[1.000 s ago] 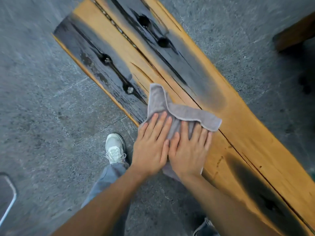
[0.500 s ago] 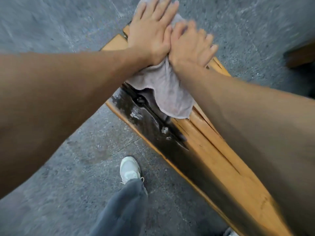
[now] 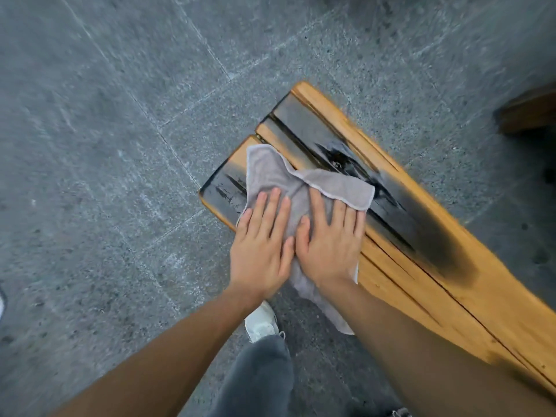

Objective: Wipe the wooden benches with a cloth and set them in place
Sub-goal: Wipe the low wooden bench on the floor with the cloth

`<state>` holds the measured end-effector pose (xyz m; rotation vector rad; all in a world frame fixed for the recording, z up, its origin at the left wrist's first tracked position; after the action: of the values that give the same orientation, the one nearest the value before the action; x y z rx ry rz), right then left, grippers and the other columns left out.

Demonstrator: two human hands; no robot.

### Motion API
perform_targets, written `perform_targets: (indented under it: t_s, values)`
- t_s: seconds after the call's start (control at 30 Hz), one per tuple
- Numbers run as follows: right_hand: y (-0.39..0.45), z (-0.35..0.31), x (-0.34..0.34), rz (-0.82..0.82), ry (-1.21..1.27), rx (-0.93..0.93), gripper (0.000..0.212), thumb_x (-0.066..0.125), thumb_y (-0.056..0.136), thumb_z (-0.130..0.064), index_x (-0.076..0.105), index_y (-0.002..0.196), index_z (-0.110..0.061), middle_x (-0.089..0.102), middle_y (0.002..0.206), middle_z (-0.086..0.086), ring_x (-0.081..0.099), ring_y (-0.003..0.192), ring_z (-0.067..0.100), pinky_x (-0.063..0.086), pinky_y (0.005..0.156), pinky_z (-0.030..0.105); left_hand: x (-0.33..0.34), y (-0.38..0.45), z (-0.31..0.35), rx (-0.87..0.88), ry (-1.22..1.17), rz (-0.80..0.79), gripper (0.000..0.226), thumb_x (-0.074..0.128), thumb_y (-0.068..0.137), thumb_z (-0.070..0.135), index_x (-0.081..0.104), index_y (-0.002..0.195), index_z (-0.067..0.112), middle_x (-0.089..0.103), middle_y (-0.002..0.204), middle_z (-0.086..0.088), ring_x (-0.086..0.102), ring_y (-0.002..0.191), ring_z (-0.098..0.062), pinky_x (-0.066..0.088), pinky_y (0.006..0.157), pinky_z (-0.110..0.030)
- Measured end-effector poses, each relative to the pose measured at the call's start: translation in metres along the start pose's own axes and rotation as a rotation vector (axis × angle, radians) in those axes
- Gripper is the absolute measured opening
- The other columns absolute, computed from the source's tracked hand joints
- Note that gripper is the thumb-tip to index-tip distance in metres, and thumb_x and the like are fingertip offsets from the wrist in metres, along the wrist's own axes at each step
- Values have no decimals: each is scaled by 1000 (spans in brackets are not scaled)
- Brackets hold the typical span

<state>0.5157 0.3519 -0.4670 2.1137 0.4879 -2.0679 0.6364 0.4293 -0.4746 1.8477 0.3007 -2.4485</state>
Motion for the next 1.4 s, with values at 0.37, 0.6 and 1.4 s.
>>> perform_targets:
  t_s: [0.37, 0.6, 1.4]
  values:
    - [0, -5, 9, 75, 121, 13, 55, 29, 103, -44, 28, 157, -34, 49, 139, 13, 44, 131, 35, 23, 119, 53, -7, 62, -32, 271, 73, 60, 70, 32, 98, 45, 22, 159, 14, 15, 168, -9, 10, 156, -26, 16, 125, -48]
    - [5, -11, 2, 66, -26, 58, 53, 29, 104, -41, 32, 156, -30, 49, 143, 18, 45, 132, 38, 29, 115, 55, -14, 69, -31, 285, -52, -1, 73, 42, 95, 44, 25, 158, 12, 16, 168, -7, 8, 157, -24, 14, 126, -46]
    - [65, -63, -3, 46, 9, -119, 58, 38, 97, -36, 37, 155, -28, 50, 146, 13, 44, 137, 33, 22, 121, 56, -27, 96, -82, 200, 35, -11, 69, 21, 100, 35, 9, 158, 0, 5, 168, -15, 1, 157, -28, 13, 127, -48]
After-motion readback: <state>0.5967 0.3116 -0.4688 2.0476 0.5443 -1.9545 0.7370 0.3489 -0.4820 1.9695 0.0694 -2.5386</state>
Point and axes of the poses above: each hand's wrist, its own y-axis towards the middle knuckle, its own x-axis out of the palm, z = x × y, the point moved 1 cm from there along y, towards the middle knuckle
